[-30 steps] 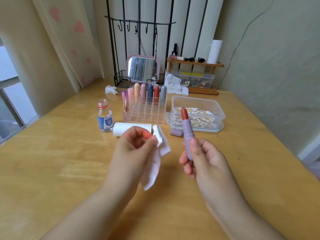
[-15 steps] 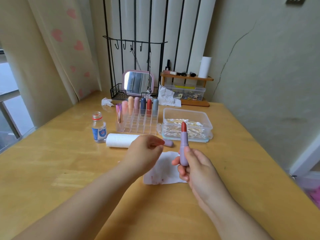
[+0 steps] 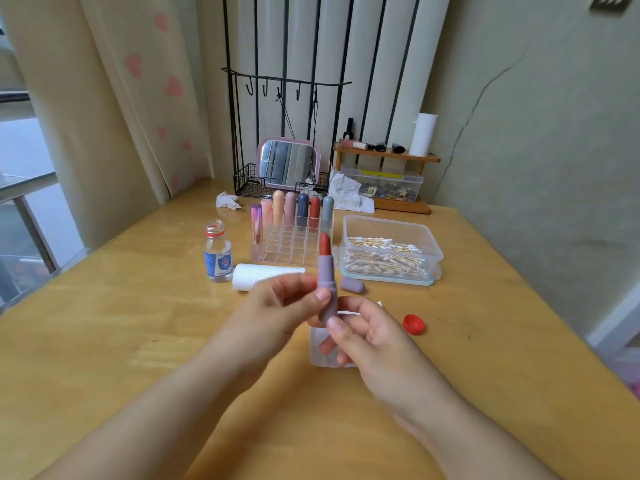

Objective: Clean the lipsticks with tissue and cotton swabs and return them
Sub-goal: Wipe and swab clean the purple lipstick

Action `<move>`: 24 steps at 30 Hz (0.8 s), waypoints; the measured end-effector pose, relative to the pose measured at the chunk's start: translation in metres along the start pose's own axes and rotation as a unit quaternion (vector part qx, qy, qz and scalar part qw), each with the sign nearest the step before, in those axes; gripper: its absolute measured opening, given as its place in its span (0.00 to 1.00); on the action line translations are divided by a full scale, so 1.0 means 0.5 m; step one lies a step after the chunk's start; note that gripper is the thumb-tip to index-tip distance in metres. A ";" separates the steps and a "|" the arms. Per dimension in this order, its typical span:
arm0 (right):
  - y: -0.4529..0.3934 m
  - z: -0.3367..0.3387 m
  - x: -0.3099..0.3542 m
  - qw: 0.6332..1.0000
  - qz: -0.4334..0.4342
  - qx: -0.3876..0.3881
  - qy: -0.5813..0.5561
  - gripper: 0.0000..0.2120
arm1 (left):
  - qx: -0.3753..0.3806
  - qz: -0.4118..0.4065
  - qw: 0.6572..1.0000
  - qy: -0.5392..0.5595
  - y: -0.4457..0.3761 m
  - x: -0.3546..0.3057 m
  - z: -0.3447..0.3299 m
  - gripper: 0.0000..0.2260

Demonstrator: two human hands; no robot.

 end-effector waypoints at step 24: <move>-0.161 0.001 -0.030 0.851 0.096 -0.041 0.514 0.09 | -0.189 0.036 0.967 -0.166 -0.009 0.086 0.108 0.05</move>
Point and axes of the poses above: each hand's wrist, its own y-axis away from the middle knuckle, its own z-axis out of the back of the hand, x = y × z, the point moved 1 cm from there along -y, towards the middle knuckle, and after that the axes turned 6 degrees about -y, right-handed, at the moved point
